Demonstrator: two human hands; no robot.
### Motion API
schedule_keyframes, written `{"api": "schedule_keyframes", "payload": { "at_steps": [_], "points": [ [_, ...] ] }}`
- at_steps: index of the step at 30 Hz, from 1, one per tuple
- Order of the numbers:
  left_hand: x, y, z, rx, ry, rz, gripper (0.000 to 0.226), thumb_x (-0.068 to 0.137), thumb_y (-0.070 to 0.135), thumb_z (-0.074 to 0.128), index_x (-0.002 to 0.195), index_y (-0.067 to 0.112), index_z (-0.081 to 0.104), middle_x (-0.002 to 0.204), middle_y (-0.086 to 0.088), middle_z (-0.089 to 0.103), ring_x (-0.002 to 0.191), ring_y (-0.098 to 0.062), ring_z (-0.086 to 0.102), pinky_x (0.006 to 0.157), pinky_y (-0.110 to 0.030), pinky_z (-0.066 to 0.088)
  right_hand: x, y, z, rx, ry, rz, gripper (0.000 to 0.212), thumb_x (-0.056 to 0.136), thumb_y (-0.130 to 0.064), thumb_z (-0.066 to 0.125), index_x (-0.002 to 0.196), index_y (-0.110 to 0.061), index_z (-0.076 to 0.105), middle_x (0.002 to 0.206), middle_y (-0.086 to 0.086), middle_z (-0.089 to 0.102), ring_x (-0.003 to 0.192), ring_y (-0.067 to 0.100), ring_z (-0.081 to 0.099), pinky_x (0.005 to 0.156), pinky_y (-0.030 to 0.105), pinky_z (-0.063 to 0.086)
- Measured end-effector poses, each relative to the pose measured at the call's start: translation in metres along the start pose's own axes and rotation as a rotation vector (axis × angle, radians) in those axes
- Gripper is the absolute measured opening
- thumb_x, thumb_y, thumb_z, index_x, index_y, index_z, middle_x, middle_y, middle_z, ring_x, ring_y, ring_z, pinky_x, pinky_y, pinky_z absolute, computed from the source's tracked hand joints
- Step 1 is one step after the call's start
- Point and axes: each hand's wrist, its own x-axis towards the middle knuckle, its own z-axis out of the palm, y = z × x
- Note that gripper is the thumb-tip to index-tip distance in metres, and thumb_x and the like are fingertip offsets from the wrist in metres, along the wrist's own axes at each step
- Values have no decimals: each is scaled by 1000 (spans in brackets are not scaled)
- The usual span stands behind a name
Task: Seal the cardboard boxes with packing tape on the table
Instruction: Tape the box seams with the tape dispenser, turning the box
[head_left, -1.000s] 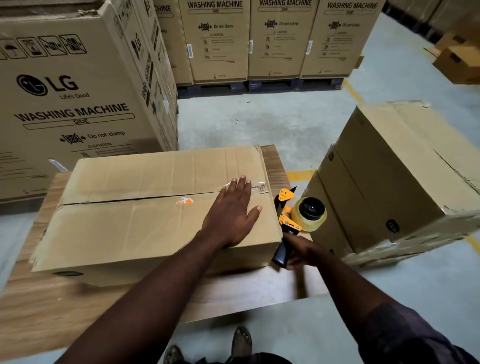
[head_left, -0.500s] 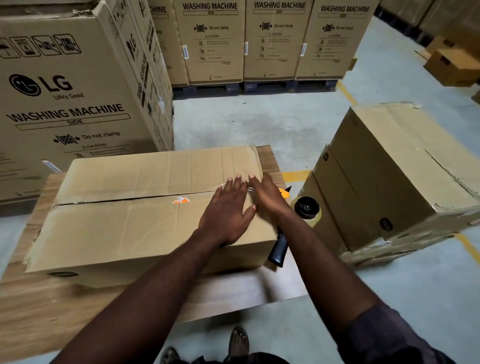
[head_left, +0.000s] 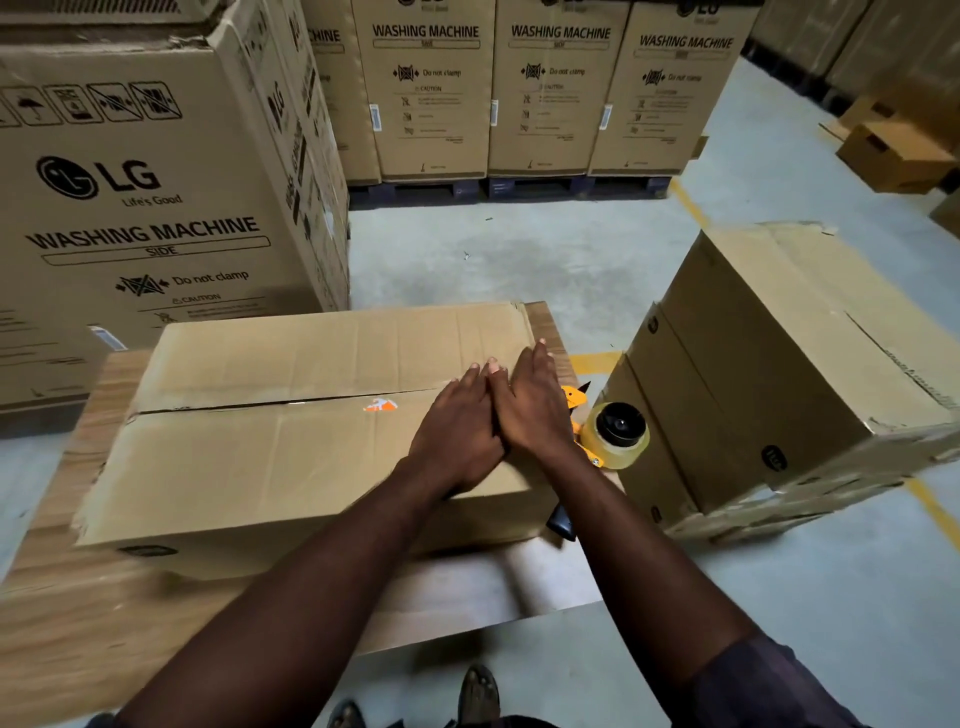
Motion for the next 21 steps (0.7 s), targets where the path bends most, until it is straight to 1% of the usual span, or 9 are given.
{"api": "schedule_keyframes", "payload": {
  "at_steps": [3,7,10,12,13,15,17,19,21],
  "points": [
    [-18,-27,-10,27,-11,-26,61,106,48,23,162,27,7,168,10,3,155,-11,0,125,-45,0,-1,2,-3,-104,-15,-14,78,105,-56,27,160,-3,12,169,15,-3,156,29,-1,124,50,12],
    [-62,-103,-34,39,27,-129,65,103,58,16,161,30,9,167,12,3,154,-11,3,124,-40,4,-4,-1,3,-233,-38,-16,79,105,-55,25,160,-3,2,168,14,-13,156,28,-12,123,53,0],
    [-95,-159,-49,76,56,-258,74,96,64,7,161,29,12,168,10,6,155,-14,6,123,-42,8,-3,-8,2,-245,3,27,65,105,-28,34,159,-1,10,168,19,-6,156,32,-7,124,57,-2],
    [-97,-166,-49,98,44,-313,70,100,59,13,161,25,11,168,7,6,155,-18,5,124,-46,8,-8,-25,10,-239,55,7,68,90,-9,41,155,0,23,167,21,6,156,34,1,122,58,-8],
    [-93,-161,-47,111,36,-336,67,103,55,18,161,22,10,169,4,5,155,-20,4,124,-48,8,-14,-38,19,-221,49,-77,73,85,-9,40,155,0,25,167,20,10,156,34,5,121,57,-10],
    [-87,-149,-44,118,28,-366,66,105,51,21,161,18,9,169,-1,2,155,-24,1,125,-49,5,-30,-74,42,-113,-68,-285,71,90,-22,29,157,-2,25,167,17,13,156,31,10,122,52,-7],
    [-90,-149,-47,107,28,-327,68,104,52,17,161,18,7,169,-2,0,155,-23,-1,125,-46,4,-44,-106,69,-115,-212,-393,67,101,-41,21,160,-7,21,168,11,13,156,26,8,124,49,-3],
    [-103,-165,-54,93,19,-257,68,102,52,15,161,21,8,169,1,3,155,-18,1,125,-41,5,-50,-121,89,-257,-243,-429,70,106,-52,19,161,-10,15,170,8,8,157,24,2,125,50,-2],
    [-120,-191,-62,76,31,-231,67,101,54,16,161,24,12,168,5,8,155,-14,6,124,-38,9,-49,-122,94,-303,-221,-403,72,106,-55,17,162,-10,11,170,6,4,157,21,-1,126,48,-2]
  ]
}}
